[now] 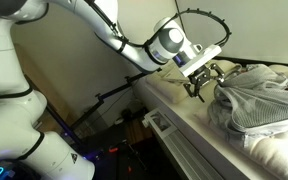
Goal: Open the bag
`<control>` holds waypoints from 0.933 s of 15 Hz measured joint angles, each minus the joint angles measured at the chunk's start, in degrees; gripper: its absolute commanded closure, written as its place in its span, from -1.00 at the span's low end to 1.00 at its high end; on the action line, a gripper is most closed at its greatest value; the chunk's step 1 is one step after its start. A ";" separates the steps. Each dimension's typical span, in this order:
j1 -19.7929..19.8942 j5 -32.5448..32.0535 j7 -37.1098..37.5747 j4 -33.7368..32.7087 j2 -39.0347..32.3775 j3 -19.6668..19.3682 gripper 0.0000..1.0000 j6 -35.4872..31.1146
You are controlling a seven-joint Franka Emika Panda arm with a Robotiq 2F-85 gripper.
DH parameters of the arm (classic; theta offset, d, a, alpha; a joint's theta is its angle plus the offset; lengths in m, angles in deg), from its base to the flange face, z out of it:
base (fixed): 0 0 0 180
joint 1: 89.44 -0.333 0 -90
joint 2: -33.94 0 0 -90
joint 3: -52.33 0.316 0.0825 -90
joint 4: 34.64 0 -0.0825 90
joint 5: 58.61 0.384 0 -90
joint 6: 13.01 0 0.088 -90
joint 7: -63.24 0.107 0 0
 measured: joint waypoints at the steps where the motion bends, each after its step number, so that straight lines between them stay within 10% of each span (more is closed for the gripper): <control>1: -0.26 0.44 -0.17 0.61 0.69 0.30 -1.00 0.05; 14: 0.19 0.82 -0.50 2.13 3.19 -0.94 0.99 0.16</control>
